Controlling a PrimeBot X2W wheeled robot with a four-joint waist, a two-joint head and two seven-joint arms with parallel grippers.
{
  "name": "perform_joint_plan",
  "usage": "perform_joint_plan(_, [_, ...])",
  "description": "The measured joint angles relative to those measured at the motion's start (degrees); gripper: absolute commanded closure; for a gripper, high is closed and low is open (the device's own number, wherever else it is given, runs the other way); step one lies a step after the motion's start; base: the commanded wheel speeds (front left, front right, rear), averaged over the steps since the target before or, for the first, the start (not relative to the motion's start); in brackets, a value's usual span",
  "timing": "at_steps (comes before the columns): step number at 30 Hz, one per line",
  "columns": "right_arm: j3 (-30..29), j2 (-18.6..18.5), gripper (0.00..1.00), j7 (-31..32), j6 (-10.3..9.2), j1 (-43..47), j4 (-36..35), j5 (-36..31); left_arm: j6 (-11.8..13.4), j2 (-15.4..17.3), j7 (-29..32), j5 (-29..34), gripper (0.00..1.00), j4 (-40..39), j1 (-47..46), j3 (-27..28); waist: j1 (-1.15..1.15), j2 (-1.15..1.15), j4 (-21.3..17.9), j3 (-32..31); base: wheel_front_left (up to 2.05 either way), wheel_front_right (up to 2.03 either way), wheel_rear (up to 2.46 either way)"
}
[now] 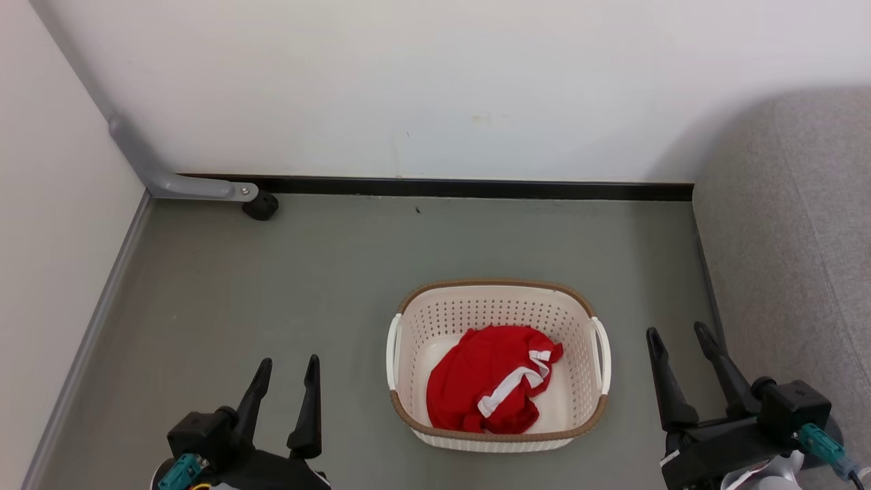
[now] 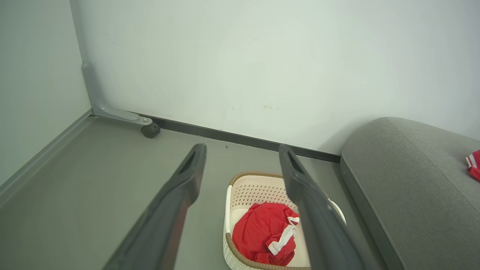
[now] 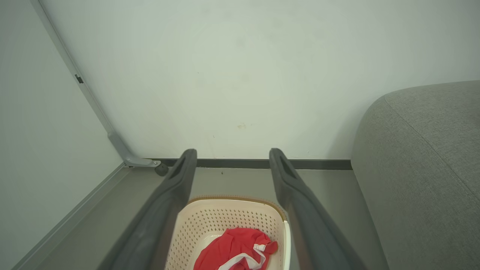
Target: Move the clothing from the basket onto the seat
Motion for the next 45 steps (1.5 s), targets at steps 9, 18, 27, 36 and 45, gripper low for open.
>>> perform_joint_plan(9, [0.26,0.14,0.00,0.00,0.00,-0.59,-3.25,-1.47,-0.66,0.01,-0.01,0.70,0.00,-2.41,-1.22,-0.47,0.00,0.00,-1.66,4.77,0.00,0.00,0.00])
perform_joint_plan(18, [0.53,0.18,0.00,0.00,0.00,-4.94,-5.31,-2.58,-1.69,-0.26,0.44,2.05,0.00,-2.96,-6.37,-2.77,0.01,0.00,-3.84,10.57,0.00,0.00,0.00])
perform_joint_plan(27, [1.09,0.18,0.00,0.00,0.00,-8.90,-7.38,-3.01,-2.49,-0.42,3.99,4.58,0.00,-2.79,-12.39,-5.81,0.01,0.01,-6.59,17.71,0.00,0.00,0.00])
perform_joint_plan(36, [2.66,0.21,0.00,-0.01,0.00,-14.07,-8.84,-3.58,-2.30,-0.10,8.12,7.92,0.00,-1.66,-19.33,-7.49,0.02,0.01,-8.76,25.22,0.00,0.00,0.00])
perform_joint_plan(45, [4.49,0.25,0.00,-0.01,0.00,-18.89,-9.82,-3.58,-1.98,0.54,13.45,11.20,0.00,0.42,-26.68,-9.59,0.02,0.01,-10.56,32.82,0.00,0.00,0.00])
